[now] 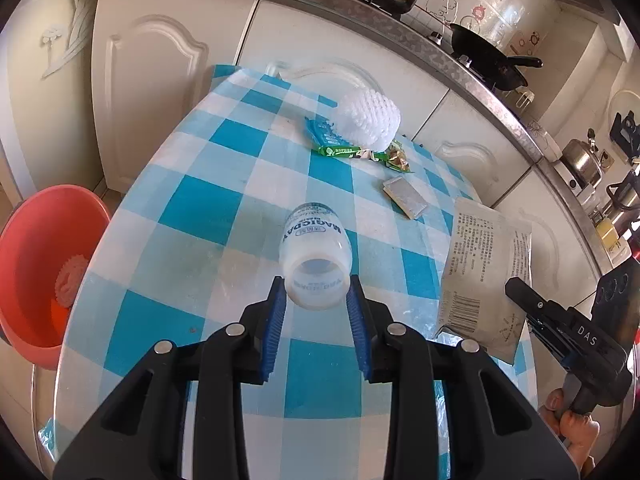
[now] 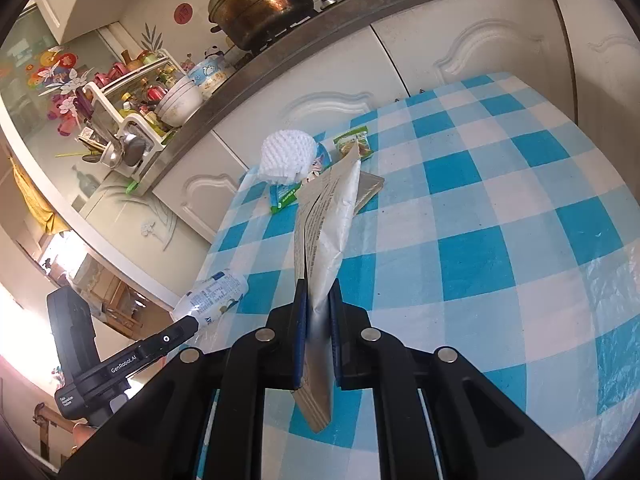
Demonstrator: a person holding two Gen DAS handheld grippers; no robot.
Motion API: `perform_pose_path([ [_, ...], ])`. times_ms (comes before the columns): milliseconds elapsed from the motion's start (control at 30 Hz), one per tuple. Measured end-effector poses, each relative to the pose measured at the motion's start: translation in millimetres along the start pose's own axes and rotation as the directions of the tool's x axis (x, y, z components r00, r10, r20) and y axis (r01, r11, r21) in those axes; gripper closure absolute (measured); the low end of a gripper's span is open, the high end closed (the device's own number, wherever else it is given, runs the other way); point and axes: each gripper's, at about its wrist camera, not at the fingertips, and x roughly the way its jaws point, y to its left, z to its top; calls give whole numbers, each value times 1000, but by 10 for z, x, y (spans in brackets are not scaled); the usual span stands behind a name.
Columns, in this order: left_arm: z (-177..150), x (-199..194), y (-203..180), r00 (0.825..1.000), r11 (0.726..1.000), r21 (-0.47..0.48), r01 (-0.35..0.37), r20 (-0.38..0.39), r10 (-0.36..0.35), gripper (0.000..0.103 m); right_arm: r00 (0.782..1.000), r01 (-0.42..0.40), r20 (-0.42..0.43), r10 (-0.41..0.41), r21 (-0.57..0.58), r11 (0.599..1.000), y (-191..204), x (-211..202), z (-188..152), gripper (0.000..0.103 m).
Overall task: Collect trash
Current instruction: 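Lift the bottle and paper packet above the table with both tools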
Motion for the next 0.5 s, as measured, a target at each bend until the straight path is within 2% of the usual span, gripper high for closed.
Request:
perform_pose_path([
  [167,-15,-215,90,999,1000,-12,16,30,-16,72,1000,-7,3,7,-41,999,223,-60,-16,92],
  [233,-21,-292,131,999,1000,-14,20,41,-19,78,1000,-14,3,14,-59,998,320,-72,-23,92],
  [267,-24,-329,160,999,1000,-18,24,43,-23,85,1000,-16,1,16,-69,997,370,-75,-31,92],
  [500,-18,-472,377,998,998,-47,34,61,-31,85,1000,-27,-18,25,-122,992,641,-17,-61,92],
])
